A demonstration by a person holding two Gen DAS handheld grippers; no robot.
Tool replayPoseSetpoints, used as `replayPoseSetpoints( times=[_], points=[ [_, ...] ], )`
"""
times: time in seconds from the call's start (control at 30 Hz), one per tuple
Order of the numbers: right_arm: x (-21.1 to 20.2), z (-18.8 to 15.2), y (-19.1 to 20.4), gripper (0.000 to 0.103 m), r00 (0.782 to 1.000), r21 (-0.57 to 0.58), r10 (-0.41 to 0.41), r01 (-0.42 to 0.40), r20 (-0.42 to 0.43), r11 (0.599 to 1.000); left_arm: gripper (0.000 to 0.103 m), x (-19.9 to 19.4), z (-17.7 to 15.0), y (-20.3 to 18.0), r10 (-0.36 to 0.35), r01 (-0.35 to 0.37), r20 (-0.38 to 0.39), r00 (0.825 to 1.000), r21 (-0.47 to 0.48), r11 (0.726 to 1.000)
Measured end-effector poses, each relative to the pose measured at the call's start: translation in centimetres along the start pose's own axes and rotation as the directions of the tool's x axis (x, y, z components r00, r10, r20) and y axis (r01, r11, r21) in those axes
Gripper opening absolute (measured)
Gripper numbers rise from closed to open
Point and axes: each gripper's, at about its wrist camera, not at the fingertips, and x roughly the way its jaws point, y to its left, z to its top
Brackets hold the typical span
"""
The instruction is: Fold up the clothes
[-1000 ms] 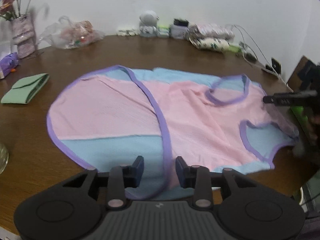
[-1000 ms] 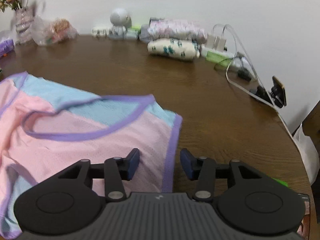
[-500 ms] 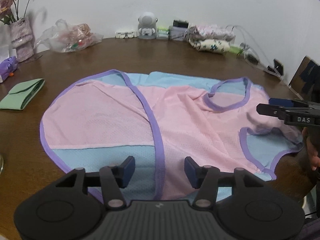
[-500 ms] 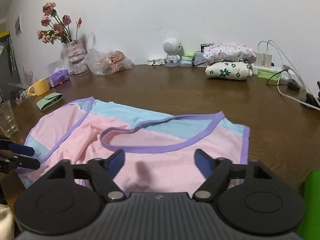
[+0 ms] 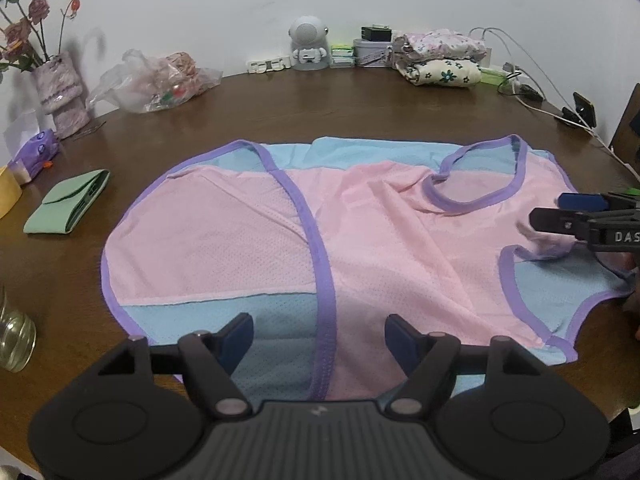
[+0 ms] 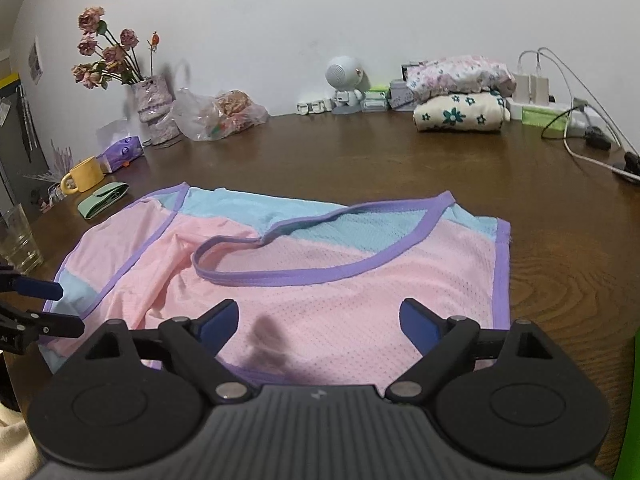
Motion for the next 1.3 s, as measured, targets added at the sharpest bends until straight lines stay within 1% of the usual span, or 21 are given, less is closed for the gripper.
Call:
replayPoseSetpoints(
  times=[0.13, 0.2, 0.3, 0.43, 0.57, 0.67, 0.73, 0.77, 0.8, 0.83, 0.9, 0.93, 0.97, 1.0, 1.07, 1.17, 1.2, 1.23, 1.27, 1.3],
  points=[
    [0.1, 0.0, 0.3, 0.090, 1.000, -0.008, -0.023, 0.023, -0.009, 1.000, 0.072, 0.3, -0.5, 1.0, -0.017, 0.017, 0.009, 1.000, -0.022, 1.000],
    [0.2, 0.0, 0.5, 0.093, 0.999, -0.017, -0.045, 0.044, -0.016, 0.999, 0.072, 0.2, -0.8, 1.7, -0.022, 0.023, 0.015, 1.000, -0.032, 0.999],
    [0.2, 0.4, 1.1, 0.093, 0.997, -0.041, -0.076, 0.074, -0.026, 0.996, 0.072, -0.1, -1.5, 3.1, -0.039, 0.041, 0.031, 0.999, -0.057, 0.998],
    [-0.5, 1.8, 2.5, 0.093, 0.998, -0.080, -0.059, 0.058, -0.017, 0.995, 0.072, -0.8, -2.6, 4.9, -0.089, 0.095, 0.067, 0.994, -0.090, 0.991],
    [-0.5, 4.3, 4.8, 0.092, 0.999, -0.147, -0.042, 0.042, 0.004, 0.988, 0.072, -1.6, -3.8, 6.6, -0.140, 0.153, 0.112, 0.984, -0.119, 0.981],
    [1.1, 6.7, 8.1, 0.090, 1.000, -0.232, -0.001, -0.004, -0.022, 0.973, 0.074, -1.9, -4.5, 7.3, -0.185, 0.203, 0.148, 0.972, -0.122, 0.972],
    [3.2, 8.1, 9.9, 0.089, 0.993, -0.251, 0.095, -0.109, -0.067, 0.962, 0.074, -1.9, -4.5, 7.6, -0.213, 0.234, 0.164, 0.963, -0.121, 0.965],
    [4.4, 8.9, 10.7, 0.084, 0.985, -0.255, 0.143, -0.162, -0.092, 0.953, 0.074, -1.9, -4.5, 7.7, -0.230, 0.252, 0.169, 0.958, -0.125, 0.960],
    [6.1, 9.7, 11.3, 0.077, 0.972, -0.219, 0.194, -0.219, -0.133, 0.951, 0.074, -1.8, -4.5, 7.9, -0.246, 0.270, 0.175, 0.953, -0.128, 0.954],
    [7.9, 10.5, 12.1, 0.075, 0.968, -0.200, 0.192, -0.223, -0.164, 0.954, 0.074, -1.9, -4.4, 8.0, -0.265, 0.290, 0.183, 0.947, -0.129, 0.948],
    [11.3, 11.9, 13.6, 0.066, 0.957, -0.165, 0.187, -0.226, -0.224, 0.960, 0.074, -2.2, -4.3, 7.9, -0.306, 0.335, 0.214, 0.928, -0.118, 0.935],
    [12.7, 12.2, 14.6, 0.064, 0.958, -0.188, 0.159, -0.206, -0.241, 0.960, 0.074, -2.3, -4.3, 7.7, -0.323, 0.354, 0.223, 0.920, -0.111, 0.929],
    [14.1, 12.4, 15.5, 0.057, 0.958, -0.211, 0.130, -0.187, -0.257, 0.959, 0.074, -2.2, -4.3, 7.5, -0.338, 0.366, 0.220, 0.915, -0.101, 0.925],
    [15.4, 12.7, 16.3, 0.055, 0.957, -0.231, 0.104, -0.169, -0.271, 0.958, 0.074, -2.0, -4.4, 7.3, -0.344, 0.368, 0.208, 0.916, -0.088, 0.926],
    [16.2, 13.0, 16.3, 0.052, 0.959, -0.219, 0.087, -0.148, -0.269, 0.964, 0.071, -1.7, -4.5, 7.0, -0.337, 0.354, 0.180, 0.924, -0.067, 0.933],
    [17.5, 13.5, 16.2, 0.041, 0.962, -0.202, 0.060, -0.117, -0.266, 0.972, 0.071, -1.9, -4.9, 7.3, -0.336, 0.349, 0.174, 0.925, -0.048, 0.936],
    [18.0, 13.6, 16.1, 0.025, 0.963, -0.196, 0.052, -0.106, -0.265, 0.975, 0.070, -2.0, -5.0, 7.6, -0.344, 0.357, 0.172, 0.923, -0.052, 0.933],
    [18.4, 13.8, 16.1, 0.014, 0.963, -0.190, 0.043, -0.096, -0.264, 0.977, 0.070, -2.0, -5.0, 7.7, -0.349, 0.362, 0.171, 0.922, -0.052, 0.931],
    [18.8, 13.9, 16.0, 0.009, 0.964, -0.184, 0.034, -0.085, -0.264, 0.979, 0.070, -2.0, -5.0, 7.8, -0.352, 0.365, 0.169, 0.920, -0.049, 0.930],
    [19.3, 14.1, 16.0, 0.009, 0.964, -0.178, 0.025, -0.074, -0.263, 0.981, 0.070, -2.0, -5.0, 7.8, -0.351, 0.363, 0.166, 0.921, -0.042, 0.931]
  ],
)
